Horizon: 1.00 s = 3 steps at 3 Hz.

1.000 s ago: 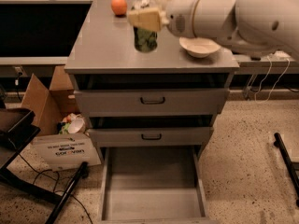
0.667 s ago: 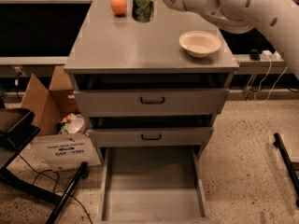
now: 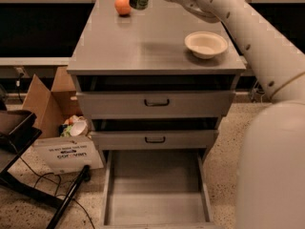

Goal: Pick green can from bottom drawer and place on counter

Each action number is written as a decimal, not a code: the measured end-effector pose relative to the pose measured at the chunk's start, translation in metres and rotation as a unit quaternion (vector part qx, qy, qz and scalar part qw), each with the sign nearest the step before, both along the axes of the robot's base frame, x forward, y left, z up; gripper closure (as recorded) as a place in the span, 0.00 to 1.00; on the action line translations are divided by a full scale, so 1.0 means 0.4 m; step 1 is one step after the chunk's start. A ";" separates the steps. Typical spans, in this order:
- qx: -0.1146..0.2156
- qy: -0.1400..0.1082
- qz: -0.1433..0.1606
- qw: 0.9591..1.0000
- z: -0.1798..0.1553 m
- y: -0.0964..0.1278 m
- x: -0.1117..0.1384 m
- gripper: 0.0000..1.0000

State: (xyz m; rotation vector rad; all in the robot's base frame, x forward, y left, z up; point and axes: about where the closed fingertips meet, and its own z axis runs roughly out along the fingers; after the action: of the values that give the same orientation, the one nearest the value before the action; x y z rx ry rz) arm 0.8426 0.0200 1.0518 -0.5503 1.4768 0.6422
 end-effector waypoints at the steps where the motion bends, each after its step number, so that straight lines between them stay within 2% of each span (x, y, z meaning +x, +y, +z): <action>1: -0.018 0.030 -0.021 0.999 -0.078 0.010 0.098 1.00; 2: -0.040 0.075 -0.052 0.995 -0.202 -0.015 0.142 1.00; 3: -0.041 0.110 -0.079 0.990 -0.354 -0.040 0.162 1.00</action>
Offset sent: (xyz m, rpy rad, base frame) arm 0.0736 -0.0160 -0.1672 -0.1560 0.3036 -0.1870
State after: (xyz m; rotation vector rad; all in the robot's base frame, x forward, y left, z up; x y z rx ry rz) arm 0.9076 0.0040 0.9102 -0.4295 1.7421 0.5330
